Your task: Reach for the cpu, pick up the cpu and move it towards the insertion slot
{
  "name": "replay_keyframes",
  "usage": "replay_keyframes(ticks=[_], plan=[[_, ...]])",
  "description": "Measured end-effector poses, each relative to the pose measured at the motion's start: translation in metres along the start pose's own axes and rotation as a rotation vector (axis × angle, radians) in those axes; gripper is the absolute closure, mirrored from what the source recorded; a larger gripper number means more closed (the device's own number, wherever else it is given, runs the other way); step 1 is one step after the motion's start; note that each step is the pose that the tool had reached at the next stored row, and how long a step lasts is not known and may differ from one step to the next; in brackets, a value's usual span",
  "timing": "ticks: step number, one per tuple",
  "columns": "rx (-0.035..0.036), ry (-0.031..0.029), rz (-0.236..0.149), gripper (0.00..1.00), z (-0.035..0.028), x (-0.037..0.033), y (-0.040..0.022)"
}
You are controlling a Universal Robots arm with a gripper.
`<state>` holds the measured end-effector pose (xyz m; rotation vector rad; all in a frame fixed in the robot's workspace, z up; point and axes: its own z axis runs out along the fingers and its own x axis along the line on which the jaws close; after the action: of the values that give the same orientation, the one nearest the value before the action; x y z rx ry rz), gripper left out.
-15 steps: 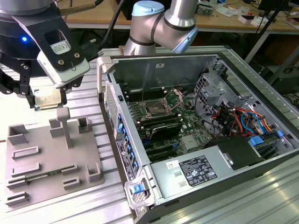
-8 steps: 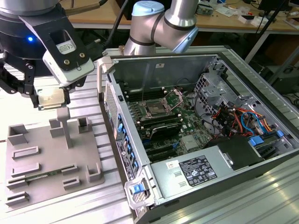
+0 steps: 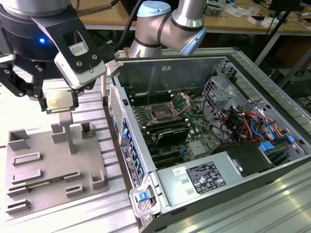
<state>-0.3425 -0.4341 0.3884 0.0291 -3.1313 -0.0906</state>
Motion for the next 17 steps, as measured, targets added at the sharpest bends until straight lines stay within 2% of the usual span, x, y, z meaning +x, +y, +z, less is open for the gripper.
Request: replay_keyframes(ticks=[4, 17], plan=[[0.0001, 0.0000, 0.000, 0.45, -0.0001, -0.0032, -0.0001], [0.0000, 0.0000, 0.000, 0.45, -0.0002, -0.0203, -0.0004]])
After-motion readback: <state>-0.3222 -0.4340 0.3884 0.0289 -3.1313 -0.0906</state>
